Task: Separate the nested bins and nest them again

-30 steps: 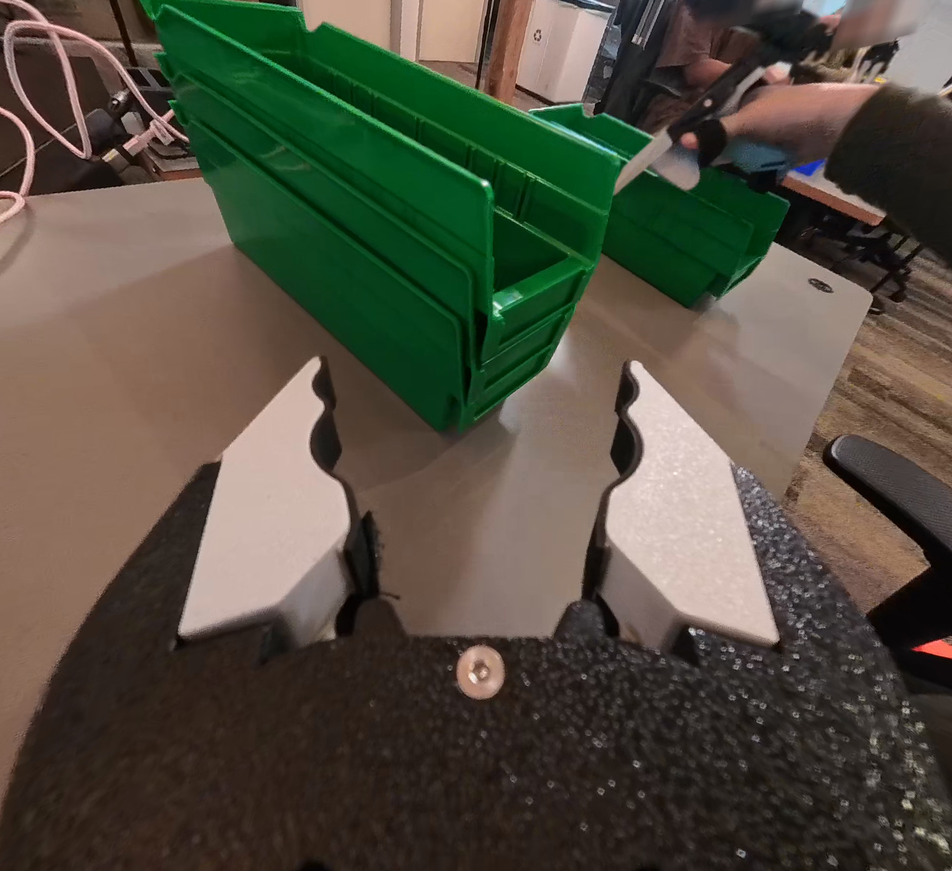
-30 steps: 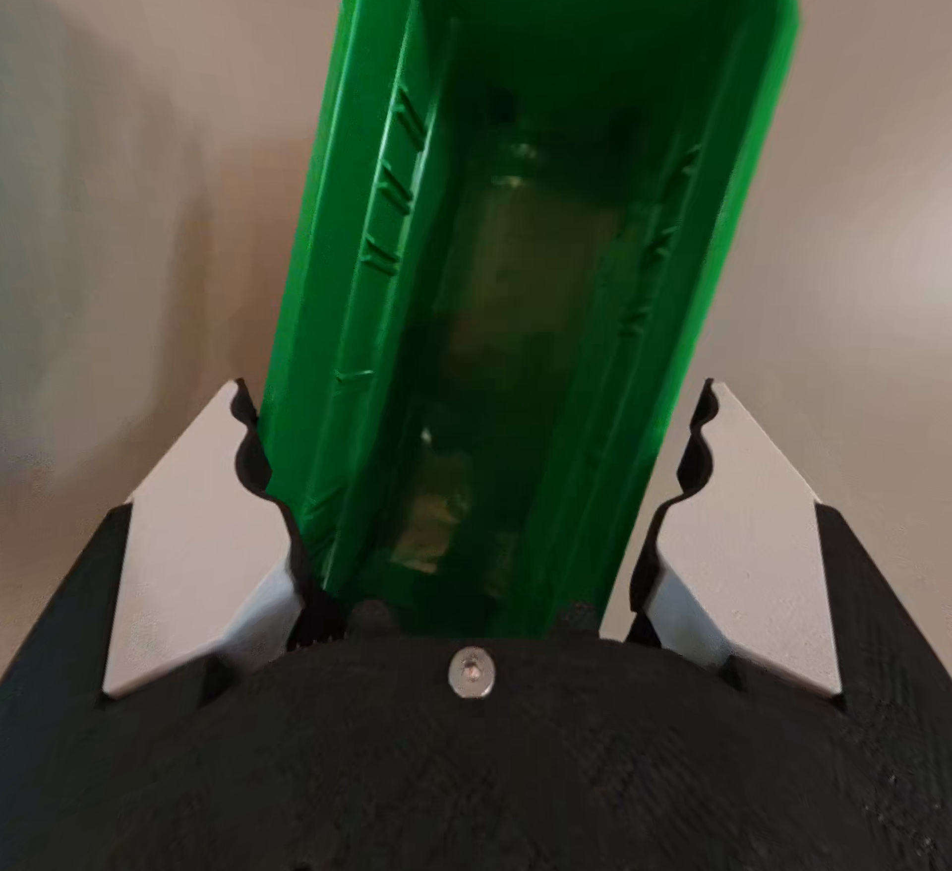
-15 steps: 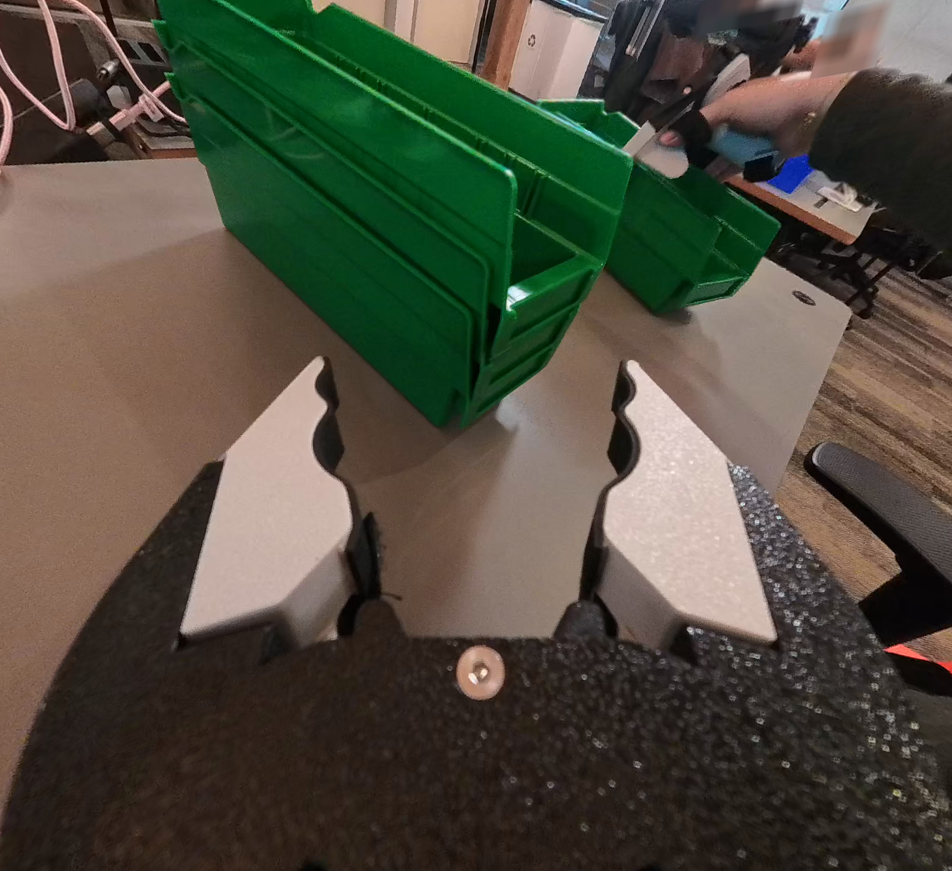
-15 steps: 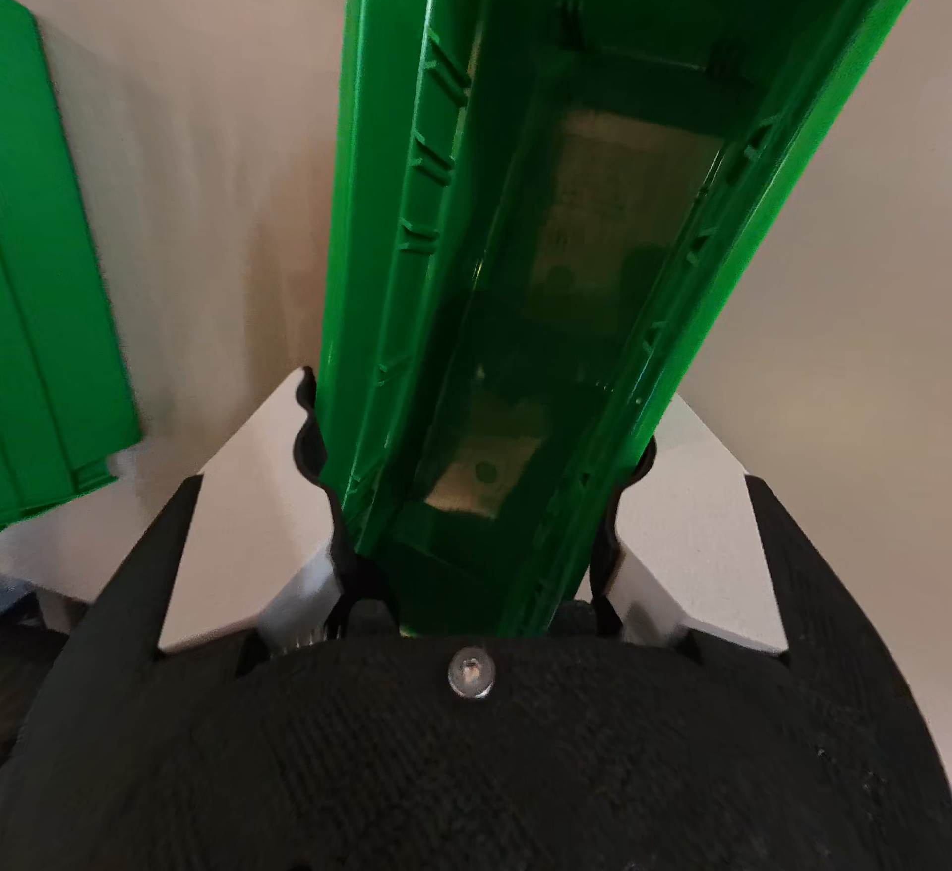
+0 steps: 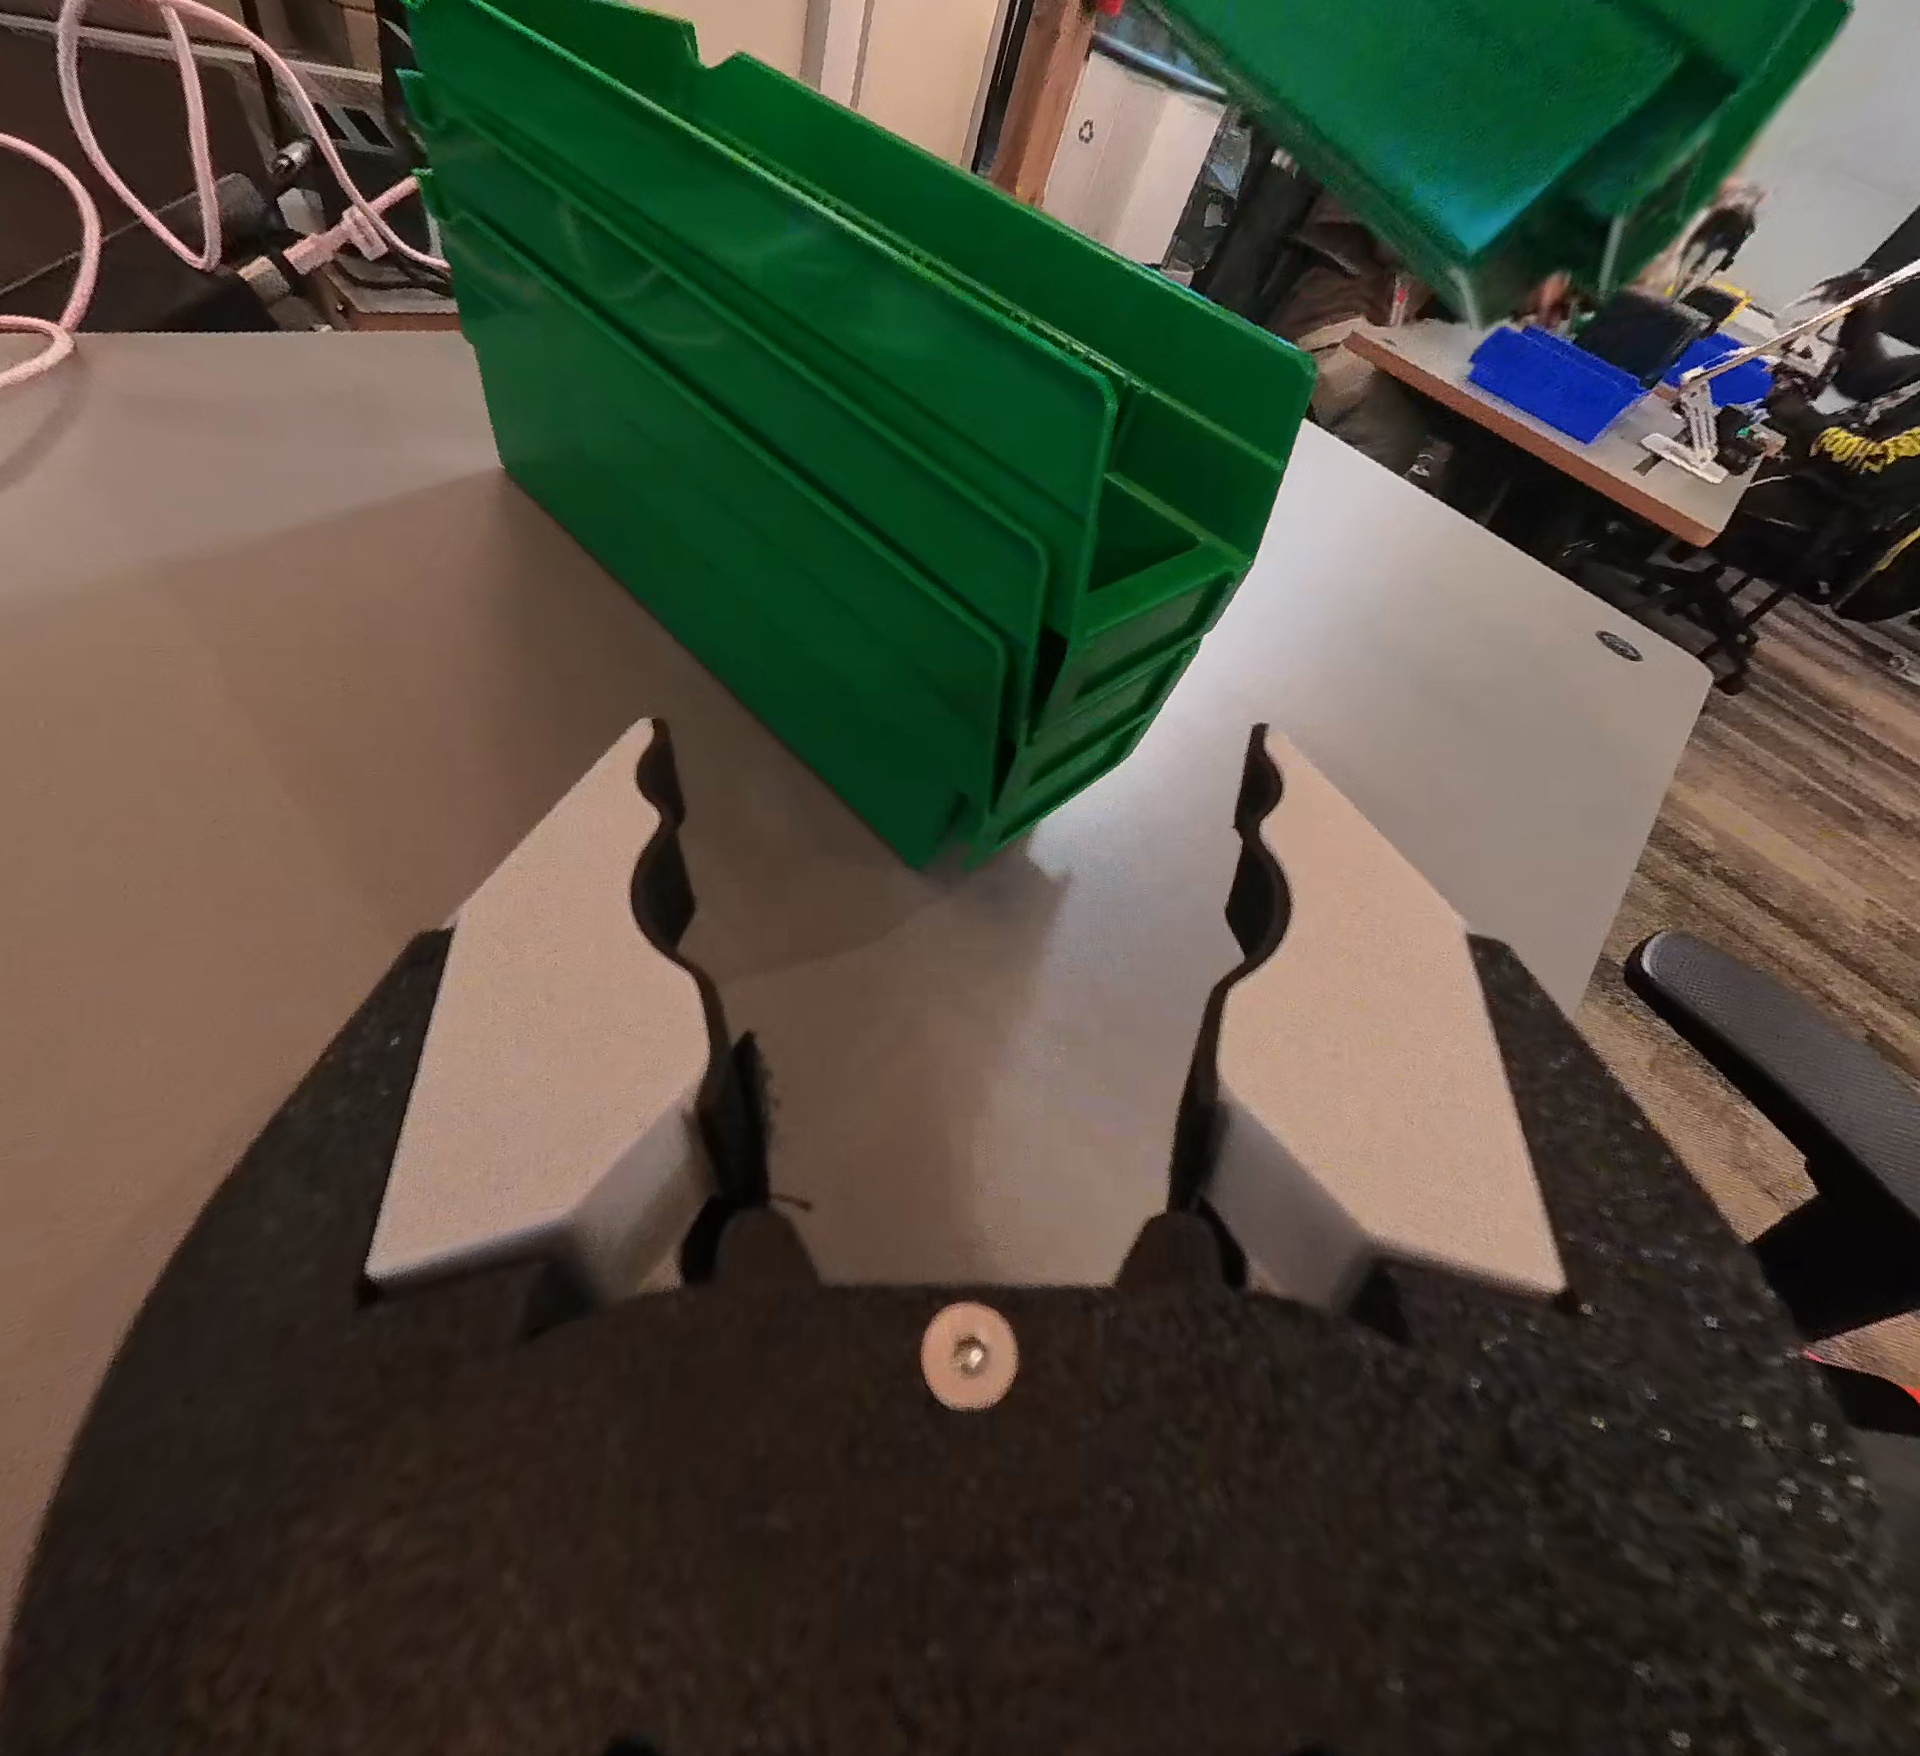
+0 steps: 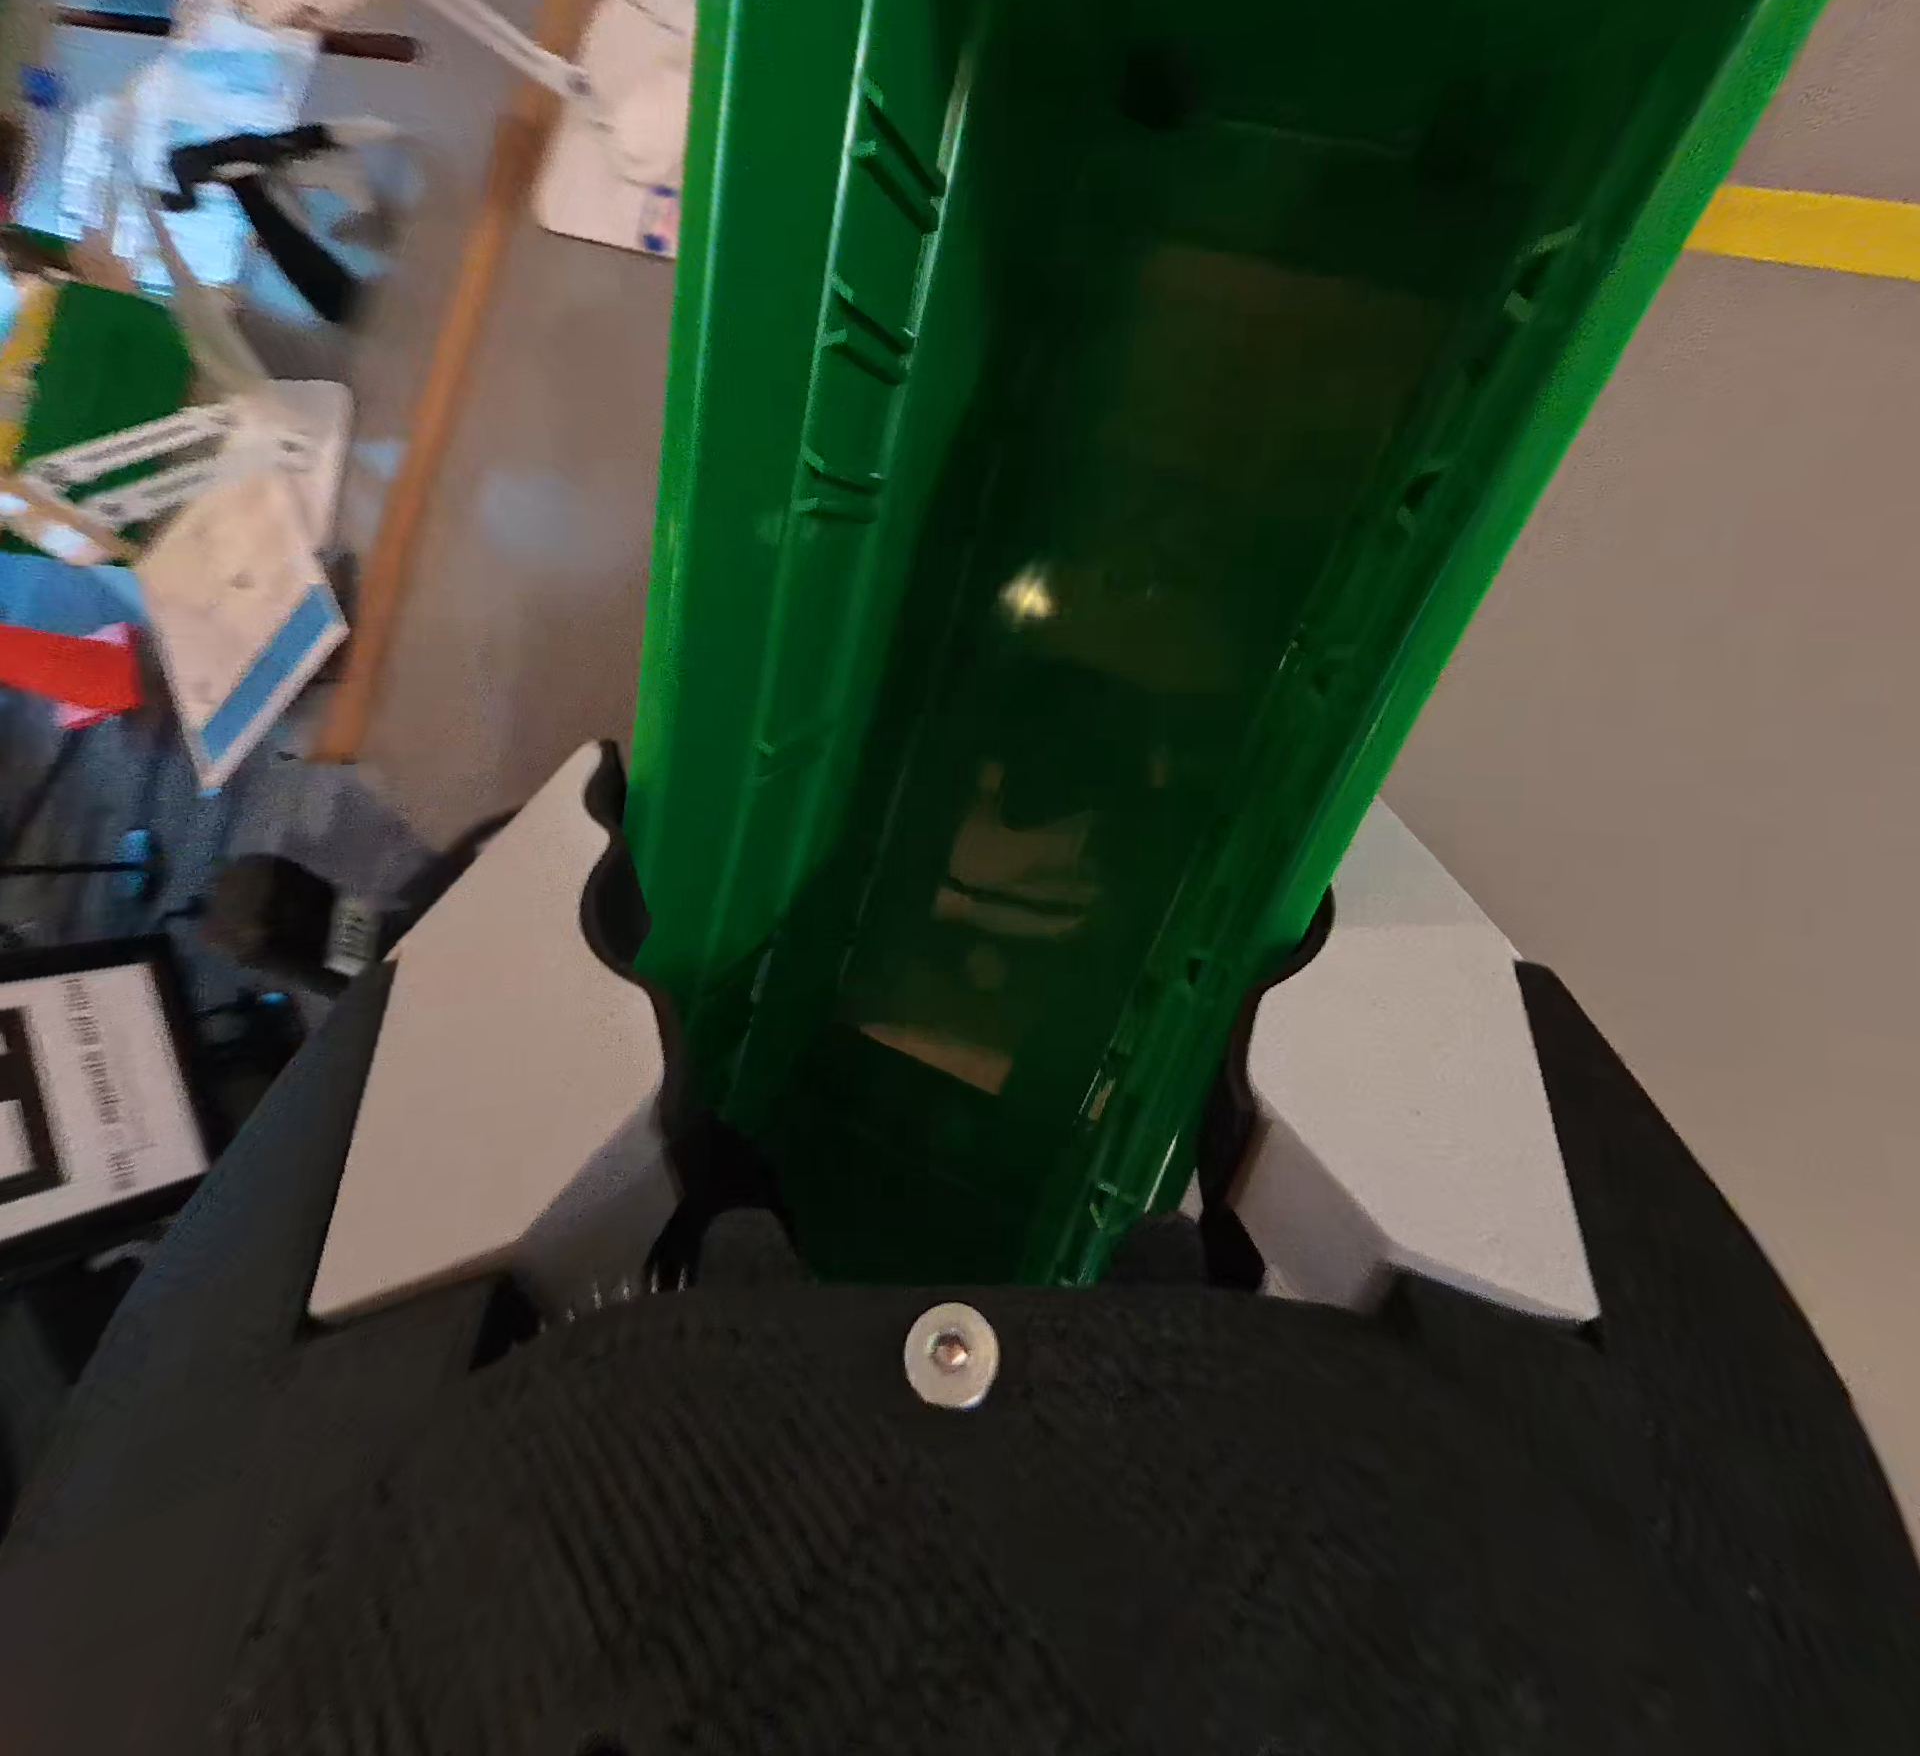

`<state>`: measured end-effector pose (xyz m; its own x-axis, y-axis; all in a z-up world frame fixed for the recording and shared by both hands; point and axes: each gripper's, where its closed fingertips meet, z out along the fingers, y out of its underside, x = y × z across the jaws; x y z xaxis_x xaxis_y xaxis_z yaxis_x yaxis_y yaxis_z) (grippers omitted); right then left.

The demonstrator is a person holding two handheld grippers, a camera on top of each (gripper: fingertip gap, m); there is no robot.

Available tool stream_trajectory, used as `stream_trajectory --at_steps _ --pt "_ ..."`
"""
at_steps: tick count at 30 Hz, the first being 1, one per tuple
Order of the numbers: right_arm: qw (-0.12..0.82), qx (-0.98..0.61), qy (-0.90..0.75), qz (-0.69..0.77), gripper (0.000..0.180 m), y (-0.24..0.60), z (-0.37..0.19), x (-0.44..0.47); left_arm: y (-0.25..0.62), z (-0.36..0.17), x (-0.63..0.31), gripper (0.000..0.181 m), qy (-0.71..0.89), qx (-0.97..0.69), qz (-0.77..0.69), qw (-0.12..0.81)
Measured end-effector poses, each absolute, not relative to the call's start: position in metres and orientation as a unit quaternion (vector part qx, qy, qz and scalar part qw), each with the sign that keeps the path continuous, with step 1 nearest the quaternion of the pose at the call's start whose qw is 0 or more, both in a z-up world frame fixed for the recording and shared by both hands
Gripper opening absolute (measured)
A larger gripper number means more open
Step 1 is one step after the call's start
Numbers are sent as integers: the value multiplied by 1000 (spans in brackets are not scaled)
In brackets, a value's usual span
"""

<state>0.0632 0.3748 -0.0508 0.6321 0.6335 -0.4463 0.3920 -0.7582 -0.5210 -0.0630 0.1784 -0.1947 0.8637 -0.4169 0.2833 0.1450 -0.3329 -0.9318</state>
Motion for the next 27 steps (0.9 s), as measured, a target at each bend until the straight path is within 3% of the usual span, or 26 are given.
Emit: stream_trajectory --at_steps 1,9,17,19,22,27 --pt "185 -879 -290 330 124 370 -46 45 178 -194 -63 105 88 -778 -246 572" --pt "122 -893 -286 325 126 347 -82 -34 175 -193 -62 106 91 -775 -252 572" --pt "121 -913 -307 242 130 347 -123 -58 171 -183 -62 106 94 -767 -253 582" --pt "132 -913 -319 217 137 350 -131 -60 171 -182 -64 106 93 -766 -254 583" --pt "160 -905 -329 216 160 356 -134 -66 170 -181 -66 106 91 -766 -254 584" --pt "209 -883 -338 252 160 356 -114 -71 171 -184 -70 109 82 -767 -257 582"
